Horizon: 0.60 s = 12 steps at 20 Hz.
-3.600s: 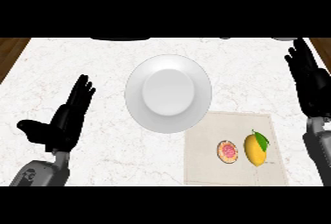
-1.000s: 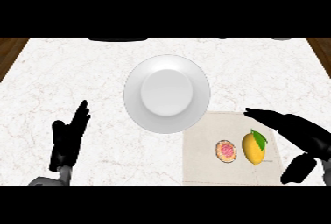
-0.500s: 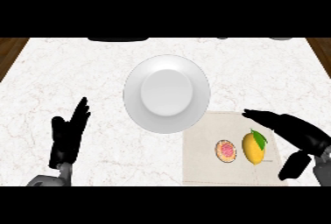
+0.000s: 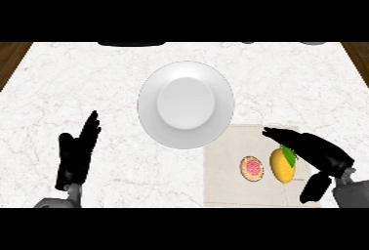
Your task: Pick the lemon from the placemat and place it in the plate
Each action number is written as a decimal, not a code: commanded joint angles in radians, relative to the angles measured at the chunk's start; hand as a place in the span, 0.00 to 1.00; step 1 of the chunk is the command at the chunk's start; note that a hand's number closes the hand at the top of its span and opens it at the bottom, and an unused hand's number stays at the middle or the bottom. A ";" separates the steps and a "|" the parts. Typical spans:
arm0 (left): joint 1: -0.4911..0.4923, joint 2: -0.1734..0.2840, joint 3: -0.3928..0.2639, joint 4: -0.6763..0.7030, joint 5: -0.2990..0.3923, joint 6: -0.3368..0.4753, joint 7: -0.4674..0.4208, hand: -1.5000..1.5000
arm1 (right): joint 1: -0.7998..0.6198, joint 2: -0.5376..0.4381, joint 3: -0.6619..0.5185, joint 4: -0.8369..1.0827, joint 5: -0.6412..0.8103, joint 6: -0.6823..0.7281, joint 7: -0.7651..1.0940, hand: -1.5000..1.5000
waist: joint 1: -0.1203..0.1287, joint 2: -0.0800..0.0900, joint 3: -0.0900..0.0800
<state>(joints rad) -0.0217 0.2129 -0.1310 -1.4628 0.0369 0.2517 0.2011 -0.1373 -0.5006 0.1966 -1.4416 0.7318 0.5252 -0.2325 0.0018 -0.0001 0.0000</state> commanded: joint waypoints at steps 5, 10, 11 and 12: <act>-0.071 -0.005 0.059 0.068 0.000 -0.059 0.012 0.50 | -0.047 0.057 0.019 0.069 0.118 -0.096 -0.094 1.00 | -0.001 0.001 0.000; -0.073 -0.041 0.064 0.003 -0.041 -0.018 0.061 0.50 | -0.040 0.032 -0.044 0.076 0.144 -0.120 -0.160 1.00 | -0.002 0.000 0.000; -0.023 -0.021 0.041 -0.046 -0.063 -0.029 0.071 0.50 | -0.051 0.066 -0.034 0.116 0.173 -0.189 -0.161 1.00 | 0.001 0.000 0.000; 0.001 -0.033 0.041 -0.018 -0.041 -0.041 0.036 0.50 | -0.081 0.050 -0.083 0.036 0.121 -0.125 -0.105 1.00 | -0.001 -0.001 0.000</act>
<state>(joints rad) -0.0449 0.1883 -0.0907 -1.4824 0.0003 0.2211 0.2488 -0.1871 -0.4540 0.1640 -1.3716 0.8596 0.4078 -0.3559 0.0018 -0.0001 0.0003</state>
